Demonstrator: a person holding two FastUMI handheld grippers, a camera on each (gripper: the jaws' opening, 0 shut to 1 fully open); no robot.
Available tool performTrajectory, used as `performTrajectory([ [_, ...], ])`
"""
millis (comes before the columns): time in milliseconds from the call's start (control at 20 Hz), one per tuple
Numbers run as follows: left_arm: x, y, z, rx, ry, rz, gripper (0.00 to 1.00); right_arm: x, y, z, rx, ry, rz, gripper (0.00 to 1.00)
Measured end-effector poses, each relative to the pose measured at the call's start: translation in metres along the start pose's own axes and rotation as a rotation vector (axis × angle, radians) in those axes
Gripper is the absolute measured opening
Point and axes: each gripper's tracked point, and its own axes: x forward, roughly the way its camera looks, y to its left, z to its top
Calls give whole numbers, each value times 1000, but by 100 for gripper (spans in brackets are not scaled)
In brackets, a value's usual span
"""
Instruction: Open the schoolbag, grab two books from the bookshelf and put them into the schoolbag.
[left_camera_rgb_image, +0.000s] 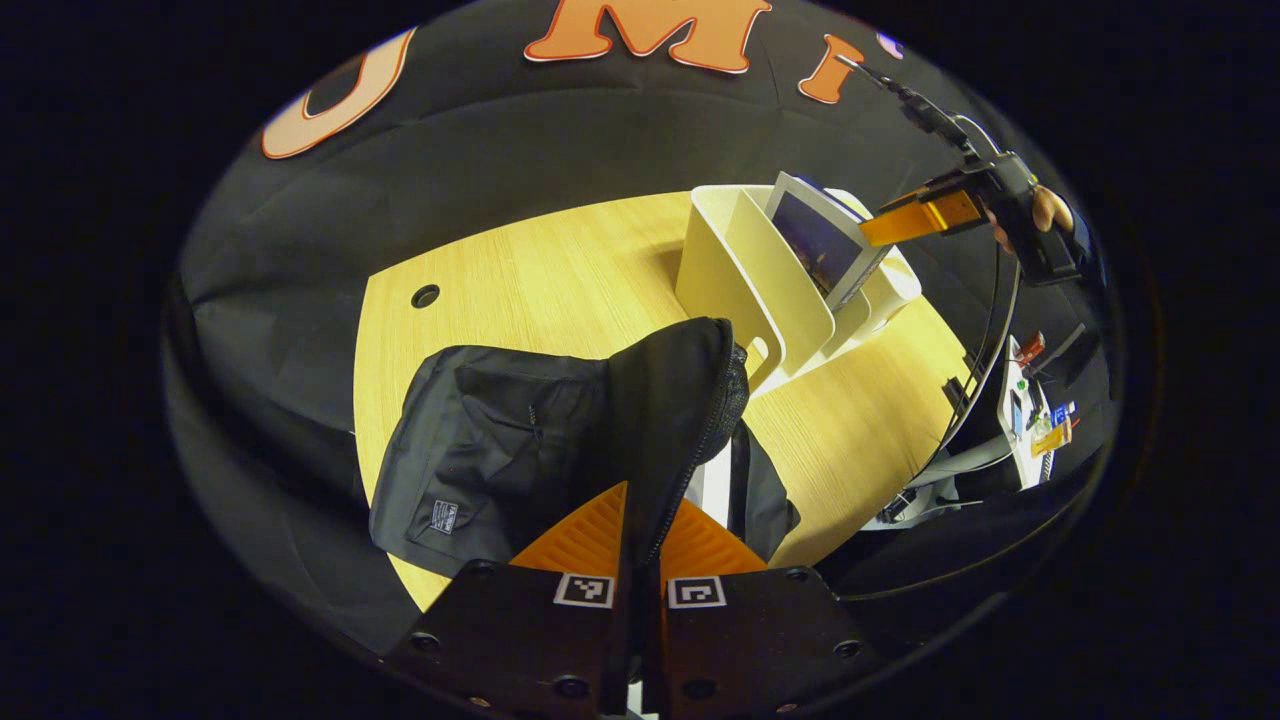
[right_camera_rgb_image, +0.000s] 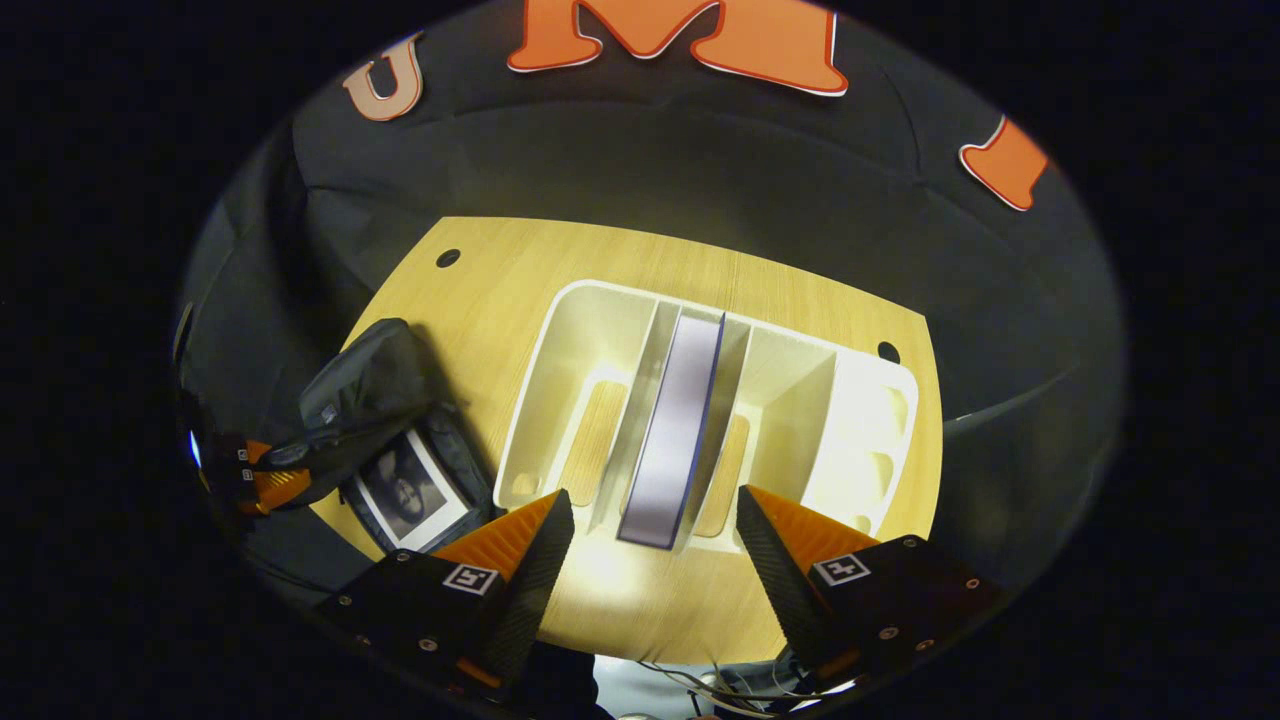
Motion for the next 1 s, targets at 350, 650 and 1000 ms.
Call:
performTrajectory([
  [350, 5, -4, 0, -27, 11, 8, 6, 44, -7, 15, 90, 112, 18, 80],
  [650, 7, -5, 0, -41, 17, 3, 6, 58, -3, 14, 121, 179, 11, 66],
  [1000, 6, -2, 0, -18, 18, -11, 5, 63, 2, 2, 188, 234, -9, 31],
])
